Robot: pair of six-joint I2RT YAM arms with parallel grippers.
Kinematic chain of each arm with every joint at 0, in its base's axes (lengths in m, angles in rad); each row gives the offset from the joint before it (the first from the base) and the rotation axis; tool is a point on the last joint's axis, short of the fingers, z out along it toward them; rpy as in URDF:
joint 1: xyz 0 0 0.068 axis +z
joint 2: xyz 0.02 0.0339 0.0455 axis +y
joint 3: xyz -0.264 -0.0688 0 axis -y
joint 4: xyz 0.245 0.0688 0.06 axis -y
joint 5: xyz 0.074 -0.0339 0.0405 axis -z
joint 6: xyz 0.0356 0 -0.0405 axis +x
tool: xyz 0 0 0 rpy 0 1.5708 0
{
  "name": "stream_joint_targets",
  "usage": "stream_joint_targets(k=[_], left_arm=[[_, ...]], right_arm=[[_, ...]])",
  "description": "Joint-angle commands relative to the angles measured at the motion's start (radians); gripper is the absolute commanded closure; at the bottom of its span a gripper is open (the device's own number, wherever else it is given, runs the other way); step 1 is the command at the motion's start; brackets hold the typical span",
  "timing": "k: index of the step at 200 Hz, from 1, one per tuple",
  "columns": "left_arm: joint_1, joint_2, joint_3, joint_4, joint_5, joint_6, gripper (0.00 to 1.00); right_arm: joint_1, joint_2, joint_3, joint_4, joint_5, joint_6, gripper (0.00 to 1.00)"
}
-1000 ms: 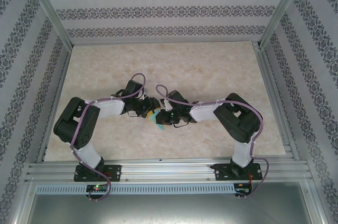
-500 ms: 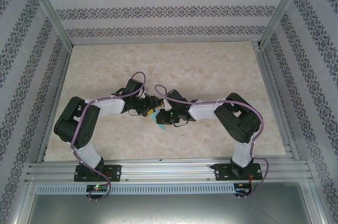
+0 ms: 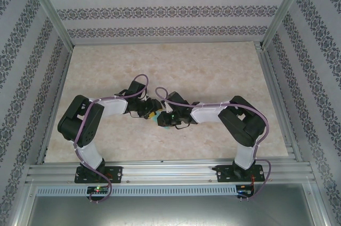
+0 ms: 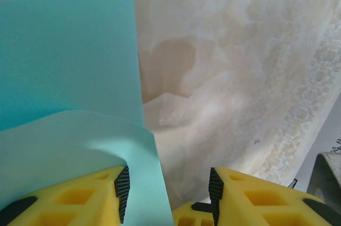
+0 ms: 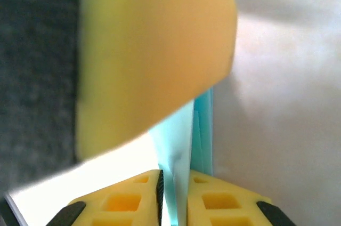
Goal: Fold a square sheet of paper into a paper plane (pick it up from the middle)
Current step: Fold the wing for the fifth time at the center of the table.
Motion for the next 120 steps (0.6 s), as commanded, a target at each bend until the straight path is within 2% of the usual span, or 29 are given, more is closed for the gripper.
stream_joint_targets(k=[1,66,102,120], left_arm=[[-0.008,-0.009,-0.015,-0.089,-0.06,0.025,0.52],[-0.006,-0.019,-0.027,-0.093,-0.057,0.037,0.52],[-0.007,-0.021,-0.032,-0.1,-0.06,0.036,0.52],[-0.008,-0.019,-0.032,-0.101,-0.058,0.034,0.52]], right_arm=[[-0.007,-0.035,-0.056,-0.032,0.014,0.01,0.8],[-0.045,-0.087,-0.091,0.048,-0.067,0.045,0.75],[-0.04,-0.093,-0.107,0.061,-0.071,0.004,0.76],[-0.032,-0.113,-0.119,0.048,-0.027,-0.038,0.75]])
